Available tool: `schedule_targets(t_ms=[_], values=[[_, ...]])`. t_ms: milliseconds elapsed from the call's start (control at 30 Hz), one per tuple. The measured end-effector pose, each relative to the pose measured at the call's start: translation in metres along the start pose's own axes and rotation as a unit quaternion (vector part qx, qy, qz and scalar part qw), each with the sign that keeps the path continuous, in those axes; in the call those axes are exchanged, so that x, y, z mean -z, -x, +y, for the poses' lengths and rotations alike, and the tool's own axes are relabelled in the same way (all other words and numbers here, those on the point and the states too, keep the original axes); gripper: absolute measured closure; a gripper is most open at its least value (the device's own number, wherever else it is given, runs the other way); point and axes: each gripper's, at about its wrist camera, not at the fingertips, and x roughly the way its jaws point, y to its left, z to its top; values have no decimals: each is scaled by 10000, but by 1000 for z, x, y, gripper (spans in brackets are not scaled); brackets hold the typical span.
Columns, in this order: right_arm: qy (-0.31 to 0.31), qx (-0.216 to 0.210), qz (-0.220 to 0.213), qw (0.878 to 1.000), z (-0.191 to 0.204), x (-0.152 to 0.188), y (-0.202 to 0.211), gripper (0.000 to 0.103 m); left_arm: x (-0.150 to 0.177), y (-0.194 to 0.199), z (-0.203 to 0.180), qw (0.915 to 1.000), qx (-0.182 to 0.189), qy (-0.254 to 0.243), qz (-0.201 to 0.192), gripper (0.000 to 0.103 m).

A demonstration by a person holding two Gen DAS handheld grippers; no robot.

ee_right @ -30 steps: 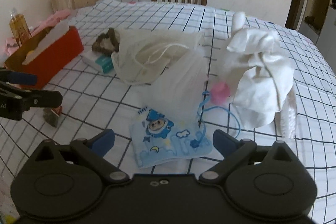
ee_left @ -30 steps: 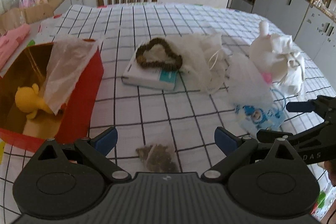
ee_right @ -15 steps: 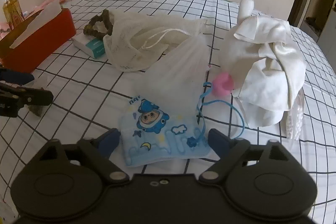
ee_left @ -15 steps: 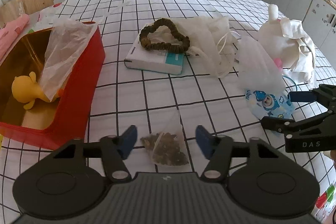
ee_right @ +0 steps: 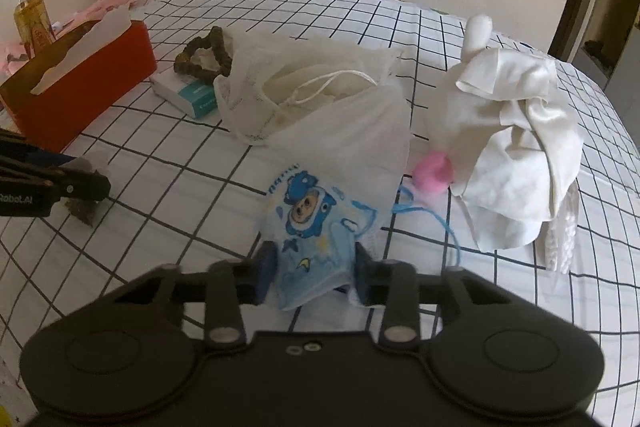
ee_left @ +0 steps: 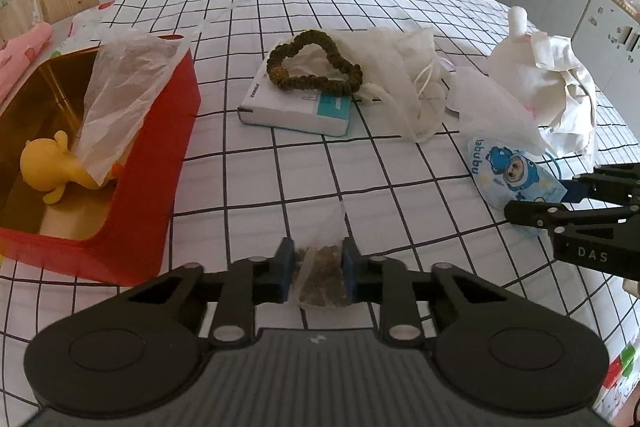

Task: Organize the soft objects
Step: 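Grasp the herb bag with the left tool while the right tool grasps the blue pouch, then carry the herb bag and blue pouch with both tools over the tin box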

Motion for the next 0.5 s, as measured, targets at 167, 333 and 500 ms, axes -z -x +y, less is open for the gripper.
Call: schedule_targets(t_ms=[167, 333, 500], values=[[-91, -170, -78, 9998, 0, 2, 8, 76, 2, 4, 5, 10000, 46, 19, -42, 87], [-111, -371, -140, 9992, 5, 6, 22, 77, 4, 12, 9, 9999, 94, 33, -102, 88], [-111, -510, -297, 9982, 14, 5, 40, 77, 4, 25, 13, 9997, 124, 23, -212, 88]])
